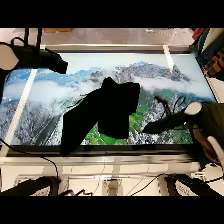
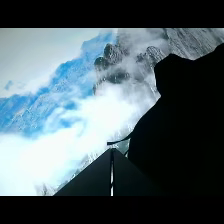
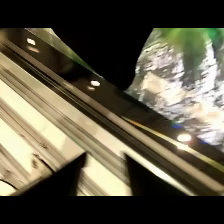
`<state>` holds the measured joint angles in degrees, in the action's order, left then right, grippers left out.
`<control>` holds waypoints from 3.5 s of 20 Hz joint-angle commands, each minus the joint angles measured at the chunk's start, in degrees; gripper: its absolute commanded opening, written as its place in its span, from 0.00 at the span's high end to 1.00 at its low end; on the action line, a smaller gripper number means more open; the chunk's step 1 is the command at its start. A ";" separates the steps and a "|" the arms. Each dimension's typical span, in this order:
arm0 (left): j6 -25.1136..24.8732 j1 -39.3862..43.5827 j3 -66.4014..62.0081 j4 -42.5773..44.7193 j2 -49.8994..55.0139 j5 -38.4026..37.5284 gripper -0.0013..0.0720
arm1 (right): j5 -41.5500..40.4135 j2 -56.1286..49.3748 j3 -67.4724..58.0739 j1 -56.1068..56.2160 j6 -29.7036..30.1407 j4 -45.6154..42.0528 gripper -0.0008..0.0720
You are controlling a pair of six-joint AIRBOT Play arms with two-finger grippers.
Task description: Fold the clothes and pants, and hang the long-sleeved shirts on hangers.
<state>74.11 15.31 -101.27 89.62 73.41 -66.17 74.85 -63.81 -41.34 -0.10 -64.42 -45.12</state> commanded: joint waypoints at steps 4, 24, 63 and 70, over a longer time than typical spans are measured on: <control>0.00 -0.07 0.02 -1.79 0.68 -0.72 0.97 | -23.96 -2.32 12.44 8.26 -12.83 7.80 0.17; 0.00 -0.04 0.02 -1.81 0.90 -0.70 0.97 | -17.53 -23.67 -0.83 10.14 -7.06 12.26 0.39; 2.78 -34.01 72.61 -21.05 -15.47 -15.37 0.20 | -13.51 -24.81 -2.71 10.14 15.93 22.45 0.96; 2.10 -33.99 77.44 -25.75 -15.30 -4.26 0.20 | -13.55 -24.81 -2.71 10.14 15.93 22.40 0.96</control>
<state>76.90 -18.61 -25.52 66.54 58.13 -75.50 61.32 -88.64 -44.03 10.04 -48.49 -22.68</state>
